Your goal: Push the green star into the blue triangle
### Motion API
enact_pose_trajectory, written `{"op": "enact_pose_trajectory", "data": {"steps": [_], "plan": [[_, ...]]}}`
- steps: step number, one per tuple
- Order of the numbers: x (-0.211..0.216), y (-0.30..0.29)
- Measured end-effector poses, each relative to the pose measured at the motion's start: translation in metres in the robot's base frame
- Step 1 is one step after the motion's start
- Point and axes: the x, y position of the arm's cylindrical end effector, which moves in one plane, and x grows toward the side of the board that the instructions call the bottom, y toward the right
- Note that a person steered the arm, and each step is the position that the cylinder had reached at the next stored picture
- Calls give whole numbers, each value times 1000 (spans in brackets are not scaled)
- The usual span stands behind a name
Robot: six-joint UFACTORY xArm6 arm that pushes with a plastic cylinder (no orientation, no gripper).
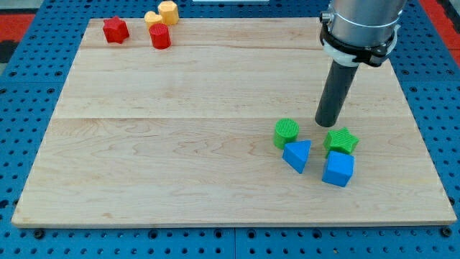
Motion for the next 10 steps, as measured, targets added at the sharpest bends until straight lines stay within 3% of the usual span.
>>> {"op": "enact_pose_trajectory", "data": {"steps": [4,5,6,7,8,10], "plan": [[-1,-4],[-28,-29],[-30,-117],[-30,-168],[-30,-169],[-21,31]]}}
